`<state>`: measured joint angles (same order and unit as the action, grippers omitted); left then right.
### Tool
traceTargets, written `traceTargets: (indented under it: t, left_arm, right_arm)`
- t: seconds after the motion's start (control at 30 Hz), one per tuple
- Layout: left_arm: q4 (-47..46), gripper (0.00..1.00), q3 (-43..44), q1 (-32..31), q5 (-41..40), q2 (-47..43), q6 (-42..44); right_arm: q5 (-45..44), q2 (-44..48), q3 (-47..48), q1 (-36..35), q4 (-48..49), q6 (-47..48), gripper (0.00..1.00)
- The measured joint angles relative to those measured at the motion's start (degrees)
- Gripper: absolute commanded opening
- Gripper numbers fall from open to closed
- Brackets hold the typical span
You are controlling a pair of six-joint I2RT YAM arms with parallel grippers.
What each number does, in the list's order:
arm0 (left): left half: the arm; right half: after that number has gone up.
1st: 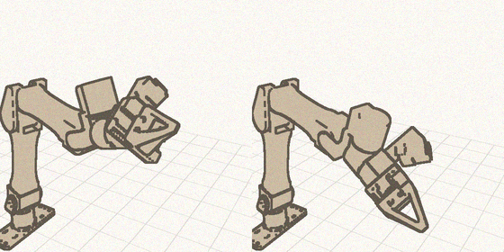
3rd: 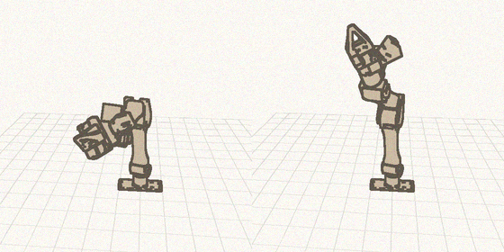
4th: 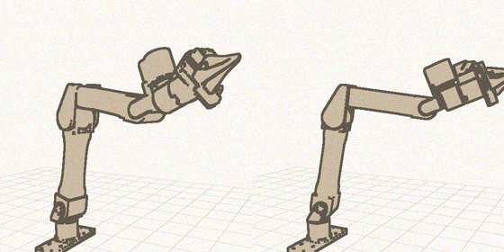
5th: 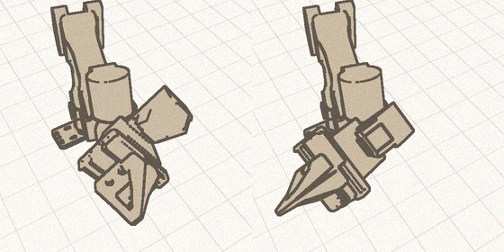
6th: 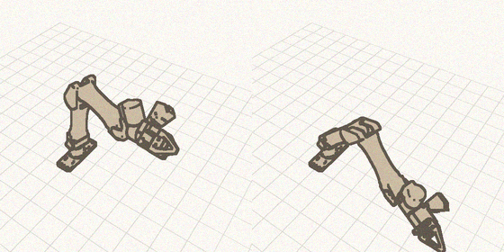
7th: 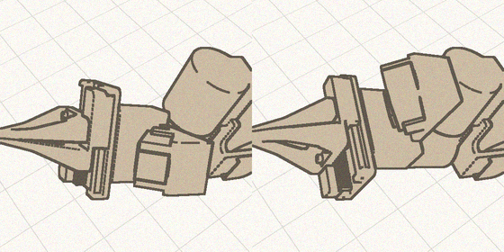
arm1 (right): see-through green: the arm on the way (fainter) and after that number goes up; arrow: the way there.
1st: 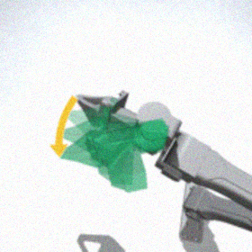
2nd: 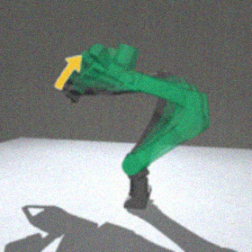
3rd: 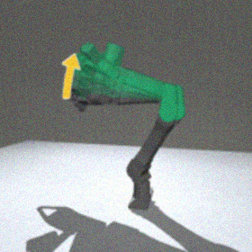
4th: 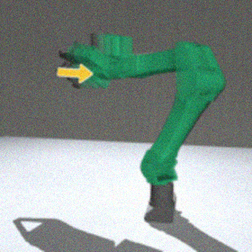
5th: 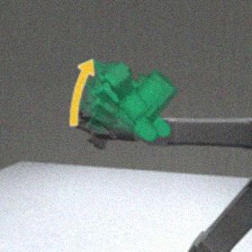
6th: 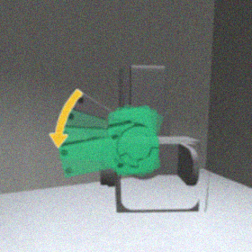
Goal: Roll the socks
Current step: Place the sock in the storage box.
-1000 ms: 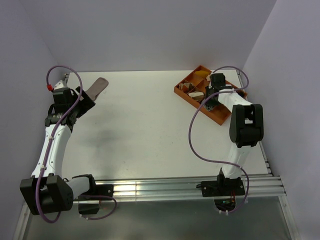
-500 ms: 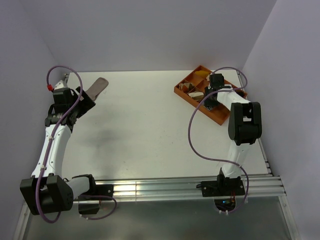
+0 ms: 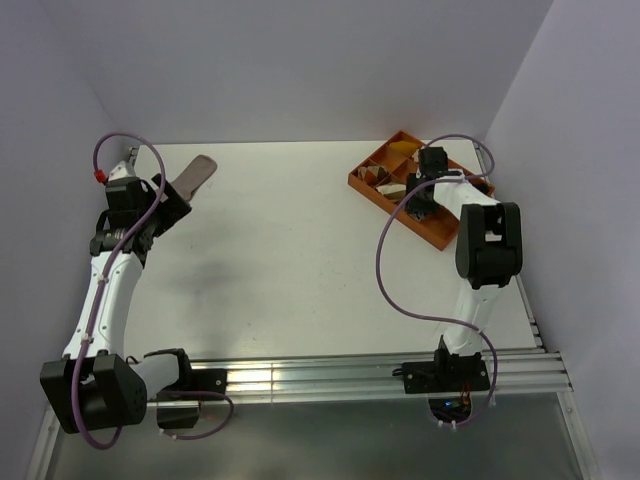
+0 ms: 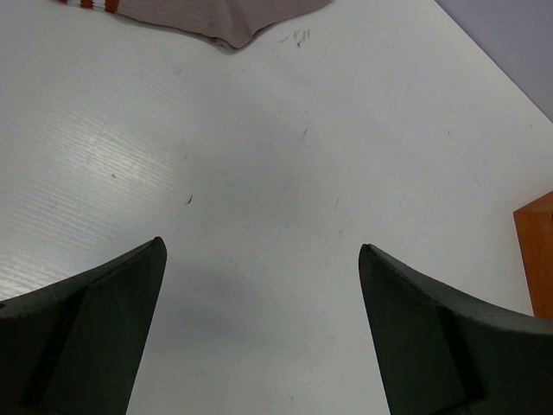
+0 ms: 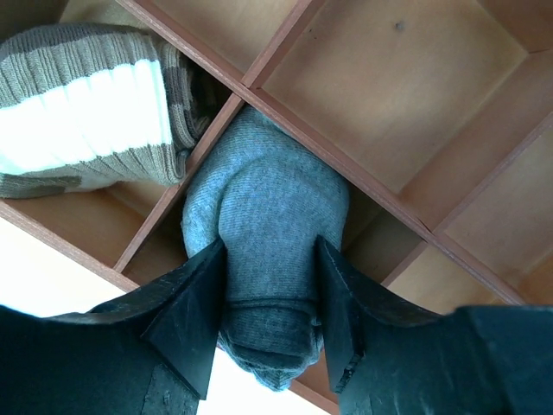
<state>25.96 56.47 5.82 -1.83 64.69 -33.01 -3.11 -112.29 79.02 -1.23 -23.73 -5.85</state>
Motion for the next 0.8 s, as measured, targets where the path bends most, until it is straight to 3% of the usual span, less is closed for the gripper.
traceTargets:
  t: [0.8]
  left_arm:
    - [-0.17,0.98,-0.28,0.00,0.52,-0.42,-0.02]
  right_arm:
    - [0.98,6.25,0.04,0.00,-4.22,-1.36,0.54]
